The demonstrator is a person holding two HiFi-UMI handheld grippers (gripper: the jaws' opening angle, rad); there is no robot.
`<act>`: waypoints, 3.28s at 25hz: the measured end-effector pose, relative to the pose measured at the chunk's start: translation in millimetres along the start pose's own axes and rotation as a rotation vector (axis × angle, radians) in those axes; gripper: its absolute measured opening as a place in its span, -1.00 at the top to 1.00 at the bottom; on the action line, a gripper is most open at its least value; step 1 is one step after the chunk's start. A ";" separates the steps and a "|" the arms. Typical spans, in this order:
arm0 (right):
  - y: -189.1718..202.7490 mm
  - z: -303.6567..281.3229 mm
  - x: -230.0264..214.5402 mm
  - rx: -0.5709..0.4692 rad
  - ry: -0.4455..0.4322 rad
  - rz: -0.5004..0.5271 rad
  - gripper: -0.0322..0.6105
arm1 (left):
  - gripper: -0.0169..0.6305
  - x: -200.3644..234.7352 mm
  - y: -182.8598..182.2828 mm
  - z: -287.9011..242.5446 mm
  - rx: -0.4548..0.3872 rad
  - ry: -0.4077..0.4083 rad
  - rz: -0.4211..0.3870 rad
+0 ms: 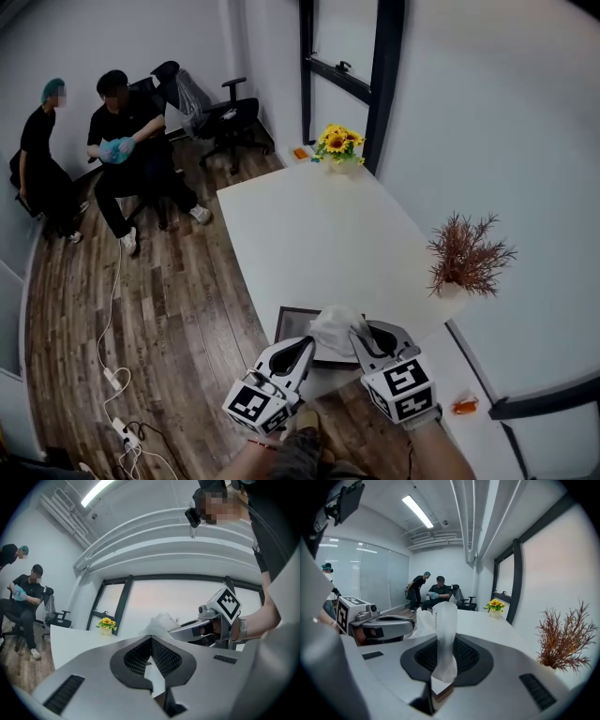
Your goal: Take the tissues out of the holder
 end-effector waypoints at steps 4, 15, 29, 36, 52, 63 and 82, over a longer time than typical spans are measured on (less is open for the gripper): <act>-3.7 6.5 3.2 -0.030 0.023 -0.012 0.71 | 0.92 -2.2 -9.4 -1.0 -0.016 -0.003 -0.006; -11.0 18.1 7.3 -0.109 0.082 -0.052 0.71 | 0.93 -1.0 -23.1 -1.9 -0.028 -0.030 -0.023; -15.2 24.5 19.0 -0.175 0.135 -0.068 0.71 | 0.92 -3.0 -35.2 -2.2 -0.064 -0.042 -0.060; -15.6 25.3 26.3 -0.201 0.160 -0.069 0.71 | 0.92 -0.8 -39.8 -1.4 -0.077 -0.051 -0.062; -18.5 29.1 25.2 -0.245 0.207 -0.062 0.71 | 0.92 -1.1 -42.8 -10.4 -0.089 -0.051 -0.068; -20.3 26.4 21.8 -0.265 0.198 -0.059 0.71 | 0.93 -0.4 -45.5 -16.6 -0.085 -0.061 -0.069; -22.0 27.1 17.4 -0.297 0.242 -0.084 0.72 | 0.93 10.4 -50.7 -14.1 -0.089 -0.087 -0.071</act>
Point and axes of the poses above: the fingertips, and each gripper's own axes: z backward along the fingers, x to its left, y out of its underside, the point moved 10 cm from there along z, backward along the fingers, and after that the axes turned 13 degrees about -x, right-handed, at the moved point
